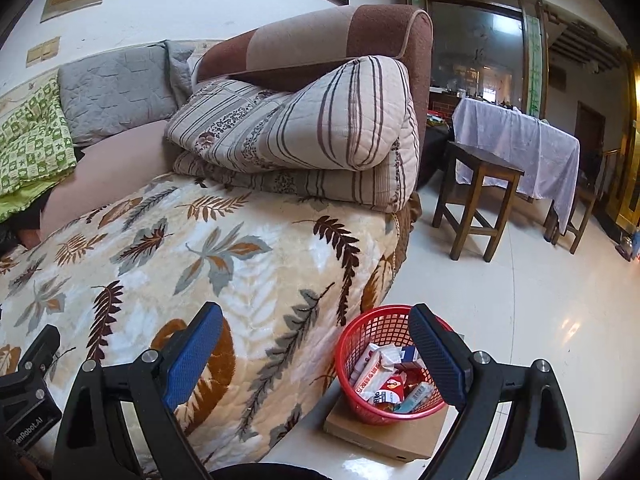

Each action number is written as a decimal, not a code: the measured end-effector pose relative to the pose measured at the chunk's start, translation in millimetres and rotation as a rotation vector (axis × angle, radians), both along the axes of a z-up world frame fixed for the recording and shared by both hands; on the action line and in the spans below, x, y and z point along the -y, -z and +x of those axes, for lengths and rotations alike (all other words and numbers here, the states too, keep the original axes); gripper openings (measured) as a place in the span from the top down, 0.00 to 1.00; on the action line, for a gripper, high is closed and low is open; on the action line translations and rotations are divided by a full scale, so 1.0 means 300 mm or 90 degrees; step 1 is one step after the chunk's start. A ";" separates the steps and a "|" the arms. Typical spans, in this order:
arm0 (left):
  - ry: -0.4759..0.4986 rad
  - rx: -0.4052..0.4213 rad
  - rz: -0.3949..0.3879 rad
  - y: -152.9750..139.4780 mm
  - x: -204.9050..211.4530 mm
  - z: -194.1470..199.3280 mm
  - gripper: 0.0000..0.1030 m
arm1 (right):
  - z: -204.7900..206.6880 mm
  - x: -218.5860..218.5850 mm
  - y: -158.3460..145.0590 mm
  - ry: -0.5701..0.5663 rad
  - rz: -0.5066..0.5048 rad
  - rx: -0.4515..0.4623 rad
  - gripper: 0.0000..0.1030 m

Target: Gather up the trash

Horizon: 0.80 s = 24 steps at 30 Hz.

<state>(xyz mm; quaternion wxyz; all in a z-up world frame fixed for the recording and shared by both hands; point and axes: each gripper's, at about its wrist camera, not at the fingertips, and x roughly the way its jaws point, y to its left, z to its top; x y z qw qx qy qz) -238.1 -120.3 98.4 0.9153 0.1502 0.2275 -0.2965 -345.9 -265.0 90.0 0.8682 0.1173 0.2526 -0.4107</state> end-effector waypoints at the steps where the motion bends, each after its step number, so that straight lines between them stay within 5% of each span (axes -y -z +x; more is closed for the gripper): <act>1: 0.003 -0.003 -0.002 -0.001 -0.001 0.004 0.04 | 0.001 -0.002 0.001 0.000 -0.002 -0.002 0.07; 24: 0.003 0.005 0.003 0.005 0.003 -0.001 0.04 | 0.009 0.004 0.010 -0.005 0.005 -0.009 0.07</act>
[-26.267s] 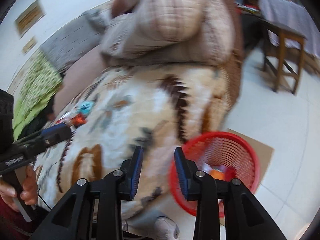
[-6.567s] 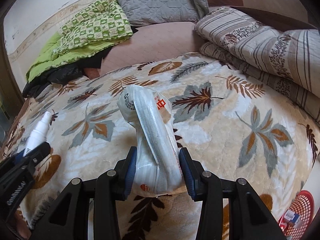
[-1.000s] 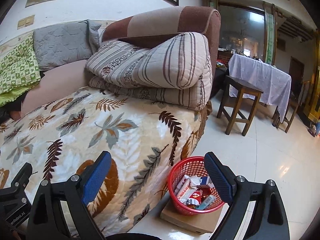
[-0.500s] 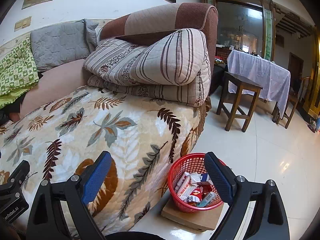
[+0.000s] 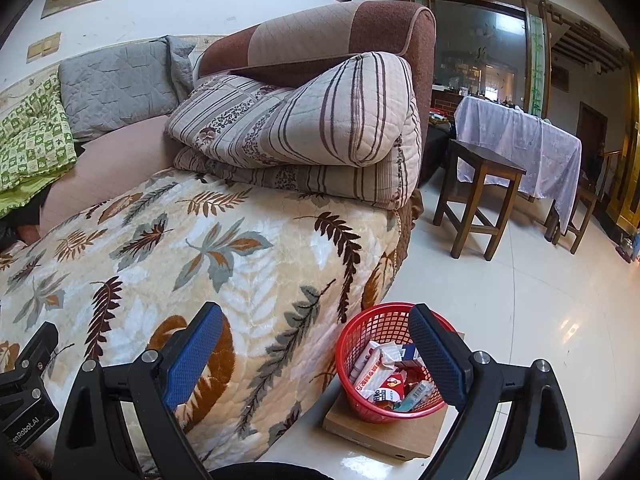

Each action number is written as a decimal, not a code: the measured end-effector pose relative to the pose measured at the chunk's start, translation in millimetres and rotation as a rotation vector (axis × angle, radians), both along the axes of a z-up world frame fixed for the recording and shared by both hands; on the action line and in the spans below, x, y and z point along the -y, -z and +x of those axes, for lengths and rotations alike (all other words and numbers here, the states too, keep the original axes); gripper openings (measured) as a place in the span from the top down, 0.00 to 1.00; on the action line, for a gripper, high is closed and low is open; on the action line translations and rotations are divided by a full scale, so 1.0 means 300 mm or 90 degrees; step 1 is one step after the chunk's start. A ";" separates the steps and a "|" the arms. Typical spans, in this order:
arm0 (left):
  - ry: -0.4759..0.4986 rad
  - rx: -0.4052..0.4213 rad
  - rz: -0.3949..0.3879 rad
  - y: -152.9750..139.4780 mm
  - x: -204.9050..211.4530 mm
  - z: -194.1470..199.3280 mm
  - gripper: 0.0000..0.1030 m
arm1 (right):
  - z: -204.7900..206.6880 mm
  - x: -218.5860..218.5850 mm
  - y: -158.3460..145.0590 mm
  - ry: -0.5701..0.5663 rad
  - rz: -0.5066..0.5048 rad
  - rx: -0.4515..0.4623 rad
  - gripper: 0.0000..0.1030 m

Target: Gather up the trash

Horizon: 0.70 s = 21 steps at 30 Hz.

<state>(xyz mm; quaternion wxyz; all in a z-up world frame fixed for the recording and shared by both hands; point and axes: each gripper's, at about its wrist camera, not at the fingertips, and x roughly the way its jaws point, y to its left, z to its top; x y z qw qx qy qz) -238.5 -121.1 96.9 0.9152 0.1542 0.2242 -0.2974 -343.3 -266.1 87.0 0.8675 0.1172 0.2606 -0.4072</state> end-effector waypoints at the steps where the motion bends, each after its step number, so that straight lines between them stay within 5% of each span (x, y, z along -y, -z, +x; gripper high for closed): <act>1: 0.001 0.000 -0.001 0.000 0.000 0.000 0.04 | 0.000 -0.001 0.000 0.001 -0.001 0.001 0.07; 21: 0.005 -0.002 0.001 0.005 -0.004 0.002 0.04 | 0.007 -0.004 0.002 0.000 -0.002 -0.002 0.07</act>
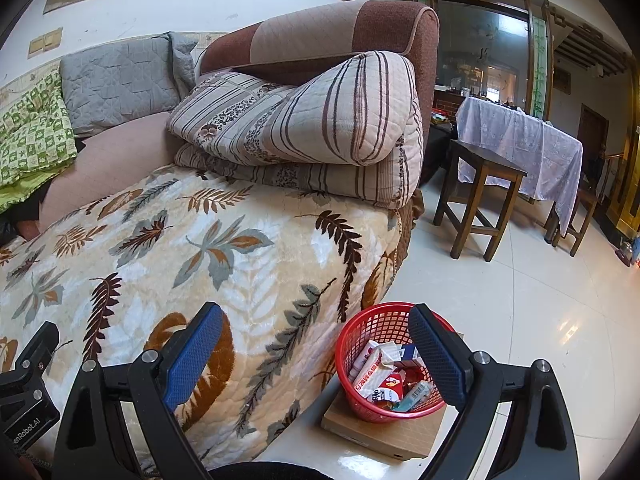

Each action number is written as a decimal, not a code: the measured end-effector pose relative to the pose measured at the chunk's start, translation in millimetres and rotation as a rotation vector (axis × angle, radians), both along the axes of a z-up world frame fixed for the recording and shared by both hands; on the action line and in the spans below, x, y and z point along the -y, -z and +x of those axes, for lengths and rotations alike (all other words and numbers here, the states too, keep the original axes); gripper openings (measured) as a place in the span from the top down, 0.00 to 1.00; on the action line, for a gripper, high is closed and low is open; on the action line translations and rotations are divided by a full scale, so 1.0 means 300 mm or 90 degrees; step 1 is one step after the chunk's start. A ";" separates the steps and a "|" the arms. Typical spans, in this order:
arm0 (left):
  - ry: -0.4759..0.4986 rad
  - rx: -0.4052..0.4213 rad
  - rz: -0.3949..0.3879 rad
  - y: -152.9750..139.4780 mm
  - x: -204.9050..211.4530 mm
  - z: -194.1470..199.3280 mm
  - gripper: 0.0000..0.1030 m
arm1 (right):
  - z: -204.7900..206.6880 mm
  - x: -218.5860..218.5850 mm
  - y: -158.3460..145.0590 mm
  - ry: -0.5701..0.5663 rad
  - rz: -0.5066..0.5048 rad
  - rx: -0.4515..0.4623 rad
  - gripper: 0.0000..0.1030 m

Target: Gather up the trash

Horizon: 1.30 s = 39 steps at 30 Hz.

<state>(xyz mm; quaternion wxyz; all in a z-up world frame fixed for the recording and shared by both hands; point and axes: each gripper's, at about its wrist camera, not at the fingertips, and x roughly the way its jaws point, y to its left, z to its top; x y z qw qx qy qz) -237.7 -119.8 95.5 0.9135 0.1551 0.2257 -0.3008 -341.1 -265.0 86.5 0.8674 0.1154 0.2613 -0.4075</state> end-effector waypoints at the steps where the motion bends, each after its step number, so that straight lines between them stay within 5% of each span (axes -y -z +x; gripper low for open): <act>1: 0.000 0.000 0.000 -0.001 0.002 0.000 0.04 | 0.001 0.000 0.000 0.000 0.000 0.000 0.07; 32: 0.001 -0.020 -0.007 0.019 -0.025 0.013 0.04 | 0.008 0.001 0.001 -0.002 -0.002 -0.003 0.07; 39: -0.053 -0.124 -0.044 0.006 -0.110 0.143 0.04 | 0.050 0.010 0.016 -0.035 0.012 -0.043 0.07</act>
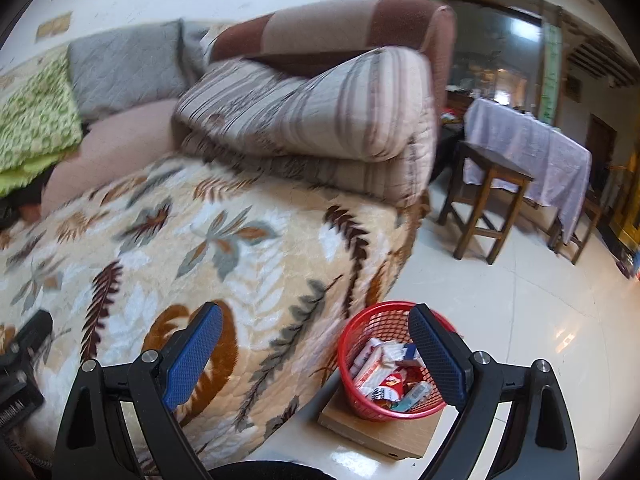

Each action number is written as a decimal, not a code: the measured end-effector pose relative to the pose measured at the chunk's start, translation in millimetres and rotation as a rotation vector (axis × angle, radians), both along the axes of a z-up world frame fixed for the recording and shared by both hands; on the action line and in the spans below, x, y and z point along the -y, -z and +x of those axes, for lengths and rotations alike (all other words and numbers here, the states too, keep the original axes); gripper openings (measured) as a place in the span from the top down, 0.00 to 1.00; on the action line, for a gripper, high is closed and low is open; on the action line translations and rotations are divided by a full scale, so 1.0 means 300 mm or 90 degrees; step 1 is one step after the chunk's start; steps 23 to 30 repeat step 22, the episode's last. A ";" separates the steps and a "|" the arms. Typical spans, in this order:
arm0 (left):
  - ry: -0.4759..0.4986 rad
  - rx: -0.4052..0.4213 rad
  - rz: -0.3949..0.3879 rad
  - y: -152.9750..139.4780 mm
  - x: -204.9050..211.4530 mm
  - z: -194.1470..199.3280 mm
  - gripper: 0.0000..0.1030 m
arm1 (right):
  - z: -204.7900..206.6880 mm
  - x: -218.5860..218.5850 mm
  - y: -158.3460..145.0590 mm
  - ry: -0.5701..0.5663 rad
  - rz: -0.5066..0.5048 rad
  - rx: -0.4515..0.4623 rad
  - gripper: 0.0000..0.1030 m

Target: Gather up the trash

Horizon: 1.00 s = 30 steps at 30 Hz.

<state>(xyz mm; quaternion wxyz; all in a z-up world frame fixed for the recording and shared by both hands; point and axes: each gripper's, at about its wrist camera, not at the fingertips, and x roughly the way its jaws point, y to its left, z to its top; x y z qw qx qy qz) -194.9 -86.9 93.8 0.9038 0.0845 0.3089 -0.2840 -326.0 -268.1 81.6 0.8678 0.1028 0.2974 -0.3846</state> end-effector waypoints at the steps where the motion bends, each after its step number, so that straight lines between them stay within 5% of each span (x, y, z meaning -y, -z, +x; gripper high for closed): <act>1: -0.033 -0.030 -0.006 0.005 -0.033 0.049 0.04 | 0.024 0.002 0.005 -0.018 0.009 -0.010 0.07; 6: -0.193 -0.128 0.033 0.054 -0.196 0.287 0.04 | 0.231 -0.037 0.026 -0.164 0.049 -0.073 0.07; 14: -0.336 -0.220 0.086 0.186 -0.421 0.575 0.04 | 0.672 -0.187 0.145 -0.303 0.126 -0.155 0.07; 19: -0.324 -0.234 0.129 0.296 -0.458 0.671 0.04 | 0.907 -0.253 0.238 -0.306 0.151 -0.163 0.07; 30: -0.316 -0.221 0.102 0.309 -0.465 0.685 0.02 | 0.957 -0.259 0.280 -0.268 0.123 -0.162 0.02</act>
